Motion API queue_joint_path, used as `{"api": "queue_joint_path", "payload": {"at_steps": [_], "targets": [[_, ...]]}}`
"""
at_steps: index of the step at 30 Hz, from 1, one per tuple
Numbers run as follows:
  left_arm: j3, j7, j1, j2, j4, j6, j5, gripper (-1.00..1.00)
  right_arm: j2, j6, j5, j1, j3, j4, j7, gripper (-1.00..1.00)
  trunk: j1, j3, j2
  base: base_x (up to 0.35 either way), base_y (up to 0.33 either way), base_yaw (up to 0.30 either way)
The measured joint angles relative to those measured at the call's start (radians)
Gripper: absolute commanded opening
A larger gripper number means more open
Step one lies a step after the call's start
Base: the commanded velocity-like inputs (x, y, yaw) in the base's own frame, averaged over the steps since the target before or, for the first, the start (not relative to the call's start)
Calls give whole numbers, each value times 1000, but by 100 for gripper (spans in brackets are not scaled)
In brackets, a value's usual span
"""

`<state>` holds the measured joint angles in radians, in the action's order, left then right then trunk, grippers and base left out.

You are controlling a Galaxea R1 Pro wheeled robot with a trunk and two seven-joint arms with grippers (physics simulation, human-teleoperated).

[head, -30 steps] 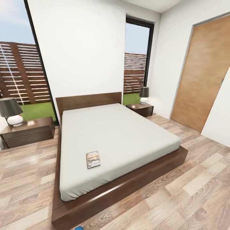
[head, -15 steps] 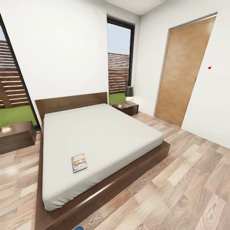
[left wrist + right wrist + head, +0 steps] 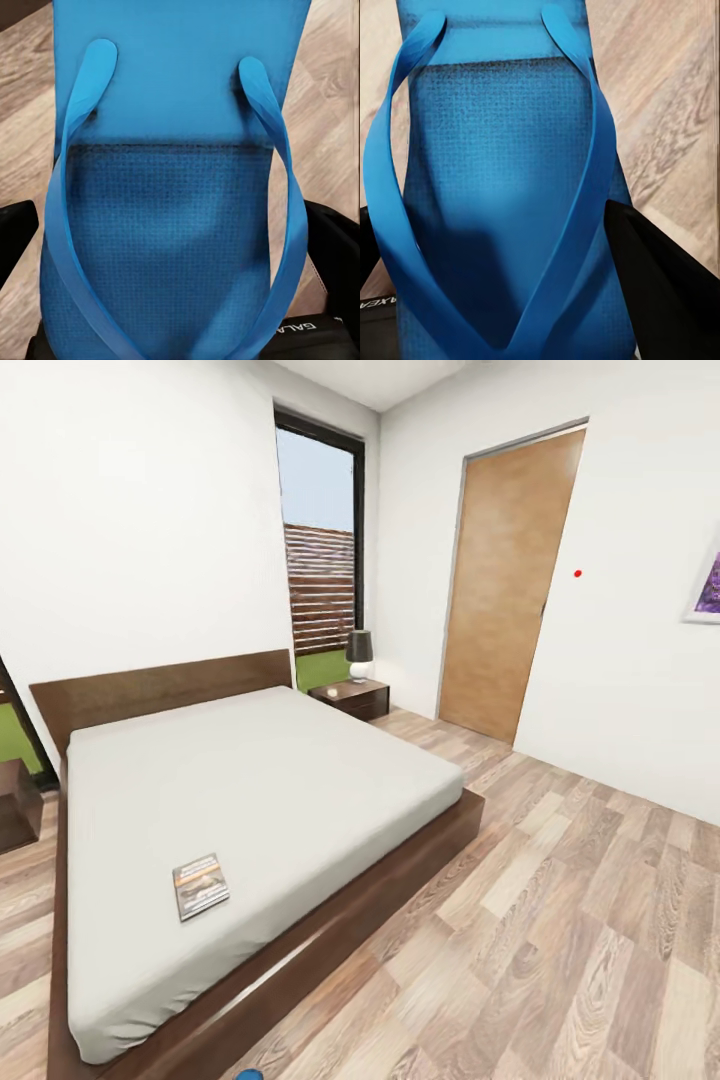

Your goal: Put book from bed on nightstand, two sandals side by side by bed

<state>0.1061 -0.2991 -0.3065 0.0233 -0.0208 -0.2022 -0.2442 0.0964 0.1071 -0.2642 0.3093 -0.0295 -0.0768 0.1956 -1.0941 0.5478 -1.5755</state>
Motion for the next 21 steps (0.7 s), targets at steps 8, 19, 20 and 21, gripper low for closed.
{"api": "queue_joint_path", "payload": {"at_steps": [8,19,20,21], "targets": [[-2,0,0,-15,0,1,-2,-100,4,0,-1,0,-1,-1,0,-100,0,0,0,0,0,-300],[-3,-2,-1,13,0,4,-1,-100,6,0,-2,0,-2,-1,0,-100,0,0,0,0,0,-300],[-5,-1,-1,21,0,4,0,-100,6,0,-2,0,-3,-1,0,-100,0,0,0,0,0,-300],[-4,-1,-1,25,0,4,0,-100,6,0,-2,0,-3,-1,0,-100,0,0,0,0,0,-300]]}}
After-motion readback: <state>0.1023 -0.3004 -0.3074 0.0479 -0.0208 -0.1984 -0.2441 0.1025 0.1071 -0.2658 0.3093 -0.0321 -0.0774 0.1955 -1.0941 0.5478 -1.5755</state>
